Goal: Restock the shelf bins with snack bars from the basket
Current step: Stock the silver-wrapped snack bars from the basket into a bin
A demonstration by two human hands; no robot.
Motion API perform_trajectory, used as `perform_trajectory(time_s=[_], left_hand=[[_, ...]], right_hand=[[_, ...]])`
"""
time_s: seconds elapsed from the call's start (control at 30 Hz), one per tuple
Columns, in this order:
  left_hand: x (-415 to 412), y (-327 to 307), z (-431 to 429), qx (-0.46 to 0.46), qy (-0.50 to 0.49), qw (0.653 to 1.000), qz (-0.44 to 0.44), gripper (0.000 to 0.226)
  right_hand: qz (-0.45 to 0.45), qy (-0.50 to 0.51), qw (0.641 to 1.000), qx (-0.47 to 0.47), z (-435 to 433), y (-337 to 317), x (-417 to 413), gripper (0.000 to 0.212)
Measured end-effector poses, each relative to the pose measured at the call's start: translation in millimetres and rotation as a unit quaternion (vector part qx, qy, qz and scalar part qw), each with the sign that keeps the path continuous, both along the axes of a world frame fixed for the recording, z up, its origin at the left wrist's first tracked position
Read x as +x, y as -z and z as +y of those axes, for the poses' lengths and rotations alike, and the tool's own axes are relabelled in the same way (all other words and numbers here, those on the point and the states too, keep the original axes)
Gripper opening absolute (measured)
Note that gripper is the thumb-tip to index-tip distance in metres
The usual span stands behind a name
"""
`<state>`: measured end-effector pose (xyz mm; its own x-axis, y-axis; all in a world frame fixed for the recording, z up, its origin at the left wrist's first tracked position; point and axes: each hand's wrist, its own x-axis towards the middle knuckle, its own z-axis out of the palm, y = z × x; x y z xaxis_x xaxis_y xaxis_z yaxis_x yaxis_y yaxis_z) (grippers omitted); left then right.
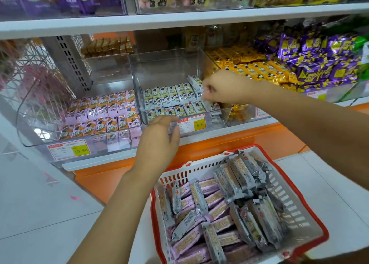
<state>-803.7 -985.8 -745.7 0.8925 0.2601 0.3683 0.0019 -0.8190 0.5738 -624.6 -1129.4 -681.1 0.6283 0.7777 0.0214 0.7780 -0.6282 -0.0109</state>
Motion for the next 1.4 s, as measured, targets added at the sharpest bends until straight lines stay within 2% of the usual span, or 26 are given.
perform_trajectory(time_s=[0.07, 0.1, 0.2, 0.33, 0.4, 0.47, 0.57, 0.63, 0.7, 0.83, 0.93, 1.03, 1.13, 1.23, 1.4], left_hand=[[-6.9, 6.0, -5.3, -0.008, 0.039, 0.999, -0.026, 0.019], [-10.3, 12.0, -7.5, -0.003, 0.058, 0.998, -0.010, 0.016], [-23.2, 43.0, -11.3, 0.053, 0.108, 0.983, 0.142, 0.018], [-45.0, 89.7, -15.5, 0.118, 0.161, 0.922, 0.331, 0.023], [-56.5, 108.7, -16.8, 0.121, 0.185, 0.886, 0.408, 0.023], [-64.6, 126.5, -14.9, 0.123, 0.186, 0.854, 0.470, 0.025], [-68.2, 147.6, -6.8, 0.143, 0.169, 0.810, 0.543, 0.031], [-66.3, 152.8, -3.8, 0.155, 0.171, 0.793, 0.563, 0.028], [-62.8, 152.9, -3.8, 0.156, 0.169, 0.793, 0.564, 0.025], [-58.1, 153.0, -3.5, 0.149, 0.161, 0.796, 0.565, 0.033], [-57.1, 152.7, -4.0, 0.154, 0.164, 0.794, 0.564, 0.041], [-56.3, 153.7, -3.9, 0.152, 0.166, 0.796, 0.561, 0.041], [-56.6, 154.3, -4.2, 0.159, 0.168, 0.796, 0.560, 0.042], [-56.6, 155.2, -4.3, 0.157, 0.165, 0.796, 0.560, 0.040], [-56.2, 152.1, -6.8, 0.146, 0.155, 0.795, 0.569, 0.036]], right_hand=[[-0.025, 0.004, 0.995, 0.100, -19.5, 4.5, -25.5, 0.032], [-0.026, 0.012, 0.990, 0.135, -29.7, 10.4, -38.7, 0.034], [0.037, 0.053, 0.980, 0.186, -62.4, 44.0, -72.8, 0.032], [0.117, 0.123, 0.978, 0.118, -104.0, 126.5, -99.8, 0.020], [0.132, 0.175, 0.967, 0.127, -121.4, 162.4, -109.9, 0.018], [0.129, 0.241, 0.952, 0.137, -135.1, 189.3, -117.7, 0.029], [0.119, 0.339, 0.910, 0.207, -148.1, 218.5, -131.6, 0.035], [0.130, 0.392, 0.879, 0.239, -155.1, 235.7, -148.9, 0.032], [0.155, 0.422, 0.865, 0.224, -161.1, 253.5, -171.7, 0.041], [0.137, 0.422, 0.887, 0.126, -172.3, 277.5, -195.0, 0.061], [0.189, 0.446, 0.869, 0.099, -175.5, 278.2, -199.5, 0.077], [0.207, 0.458, 0.850, 0.159, -179.9, 279.3, -204.3, 0.078], [0.233, 0.476, 0.833, 0.159, -186.5, 274.3, -202.8, 0.067], [0.227, 0.454, 0.847, 0.160, -185.7, 271.2, -206.5, 0.058], [0.245, 0.410, 0.875, 0.084, -172.7, 273.3, -215.0, 0.066]])
